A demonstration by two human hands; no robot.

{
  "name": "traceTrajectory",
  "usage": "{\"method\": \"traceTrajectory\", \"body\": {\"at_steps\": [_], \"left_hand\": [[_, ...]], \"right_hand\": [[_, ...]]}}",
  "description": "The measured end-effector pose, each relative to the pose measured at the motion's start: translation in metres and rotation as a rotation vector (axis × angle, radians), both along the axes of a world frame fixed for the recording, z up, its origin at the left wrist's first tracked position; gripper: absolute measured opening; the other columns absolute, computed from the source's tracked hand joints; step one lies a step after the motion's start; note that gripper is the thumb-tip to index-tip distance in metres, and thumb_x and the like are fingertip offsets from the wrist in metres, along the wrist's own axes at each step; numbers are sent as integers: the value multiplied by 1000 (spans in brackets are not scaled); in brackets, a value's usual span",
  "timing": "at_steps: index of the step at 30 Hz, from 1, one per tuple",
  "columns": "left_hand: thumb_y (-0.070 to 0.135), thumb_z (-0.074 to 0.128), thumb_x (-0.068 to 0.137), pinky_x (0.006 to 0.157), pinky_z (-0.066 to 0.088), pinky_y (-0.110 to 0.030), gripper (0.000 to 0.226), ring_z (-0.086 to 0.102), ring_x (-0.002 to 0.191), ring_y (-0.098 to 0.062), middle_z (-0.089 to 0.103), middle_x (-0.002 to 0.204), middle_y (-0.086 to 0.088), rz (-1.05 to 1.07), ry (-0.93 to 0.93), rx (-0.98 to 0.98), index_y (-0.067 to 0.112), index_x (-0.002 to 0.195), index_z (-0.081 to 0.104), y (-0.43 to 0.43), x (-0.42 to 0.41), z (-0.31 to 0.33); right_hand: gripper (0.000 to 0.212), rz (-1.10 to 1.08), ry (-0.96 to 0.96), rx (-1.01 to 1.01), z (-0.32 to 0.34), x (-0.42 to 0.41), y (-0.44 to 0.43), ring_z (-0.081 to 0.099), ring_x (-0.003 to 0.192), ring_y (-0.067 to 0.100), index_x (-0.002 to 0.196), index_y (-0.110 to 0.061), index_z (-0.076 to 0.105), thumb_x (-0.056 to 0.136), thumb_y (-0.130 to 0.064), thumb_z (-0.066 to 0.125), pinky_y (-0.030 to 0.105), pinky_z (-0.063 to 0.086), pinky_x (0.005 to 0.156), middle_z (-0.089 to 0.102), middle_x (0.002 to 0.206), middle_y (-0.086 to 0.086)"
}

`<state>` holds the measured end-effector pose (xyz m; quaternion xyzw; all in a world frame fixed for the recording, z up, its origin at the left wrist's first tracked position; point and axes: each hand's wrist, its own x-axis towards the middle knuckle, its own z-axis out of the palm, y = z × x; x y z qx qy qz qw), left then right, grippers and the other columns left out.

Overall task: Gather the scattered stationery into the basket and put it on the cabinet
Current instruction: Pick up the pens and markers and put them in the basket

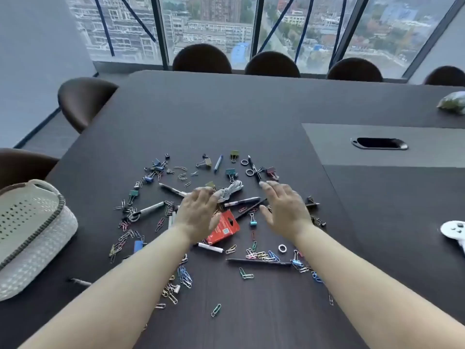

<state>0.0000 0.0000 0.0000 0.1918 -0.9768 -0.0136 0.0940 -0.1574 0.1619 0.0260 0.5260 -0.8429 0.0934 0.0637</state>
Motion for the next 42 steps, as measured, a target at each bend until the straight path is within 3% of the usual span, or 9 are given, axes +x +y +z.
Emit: {"method": "traceTrajectory", "body": {"at_steps": [3, 6, 12, 17, 21, 28, 31, 34, 42], "left_hand": [[29, 87, 49, 71, 57, -38, 57, 65, 81, -30, 64, 93, -12, -72, -114, -41, 11, 100, 68, 7, 5, -28], [24, 85, 42, 60, 56, -29, 42, 63, 65, -25, 64, 79, -8, -91, -212, -57, 16, 80, 69, 12, 13, -58], [17, 51, 88, 90, 42, -36, 27, 52, 104, -29, 54, 115, -8, -68, -387, -14, 17, 115, 58, 24, 21, -75], [20, 90, 35, 48, 47, -24, 33, 59, 56, -22, 61, 69, -4, -91, -404, -18, 23, 60, 68, 25, 21, -86], [19, 92, 30, 44, 42, -24, 39, 57, 53, -22, 58, 64, -4, -34, -405, -47, 18, 53, 60, 29, 22, -90], [8, 71, 62, 53, 40, -26, 27, 56, 50, -24, 54, 57, -1, 61, -172, 60, 17, 71, 47, 20, 48, -83], [5, 35, 88, 69, 41, -36, 18, 59, 78, -30, 56, 91, -9, 261, -70, 260, 11, 101, 45, 14, 73, -68], [7, 35, 94, 79, 43, -40, 31, 56, 97, -32, 45, 120, -8, 487, -146, 366, 12, 124, 38, 4, 107, -63], [34, 44, 95, 79, 46, -41, 31, 59, 101, -31, 51, 118, -9, 917, -165, 430, 10, 112, 50, -30, 194, -67]], "right_hand": [[54, 5, -84, 165, -27, 4, 8, 44, 124, 30, 139, -11, 36, 90, -29, 51, 41, 40, 101, 45, 138, 11], [42, -6, -175, 329, -46, 12, 18, 41, 123, 26, 133, -14, 40, 94, -28, 45, 37, 41, 95, 44, 134, 7], [24, 34, -323, 533, -79, 24, 29, 50, 115, 25, 112, -16, 57, 92, -27, 50, 34, 45, 84, 53, 116, 5], [22, 40, -350, 598, -91, 28, 29, 51, 112, 25, 107, -13, 57, 91, -27, 52, 33, 44, 84, 54, 116, 6], [22, 35, -369, 583, -95, 31, 26, 49, 114, 26, 107, -10, 54, 92, -25, 47, 34, 44, 84, 54, 117, 7], [18, -20, -434, 463, -85, 43, 5, 58, 93, 36, 107, -9, 40, 89, -11, 39, 36, 36, 66, 62, 106, 12], [22, -16, -424, 421, -78, 52, -13, 59, 92, 36, 110, -11, 40, 88, -10, 38, 33, 37, 65, 62, 106, 10], [18, 52, -349, 401, -74, 65, -37, 60, 98, 34, 108, -11, 45, 95, -19, 35, 37, 43, 72, 61, 112, 10], [24, 194, -325, 443, -73, 109, -100, 59, 99, 35, 110, -9, 47, 99, -24, 31, 36, 43, 72, 60, 114, 11]]}}
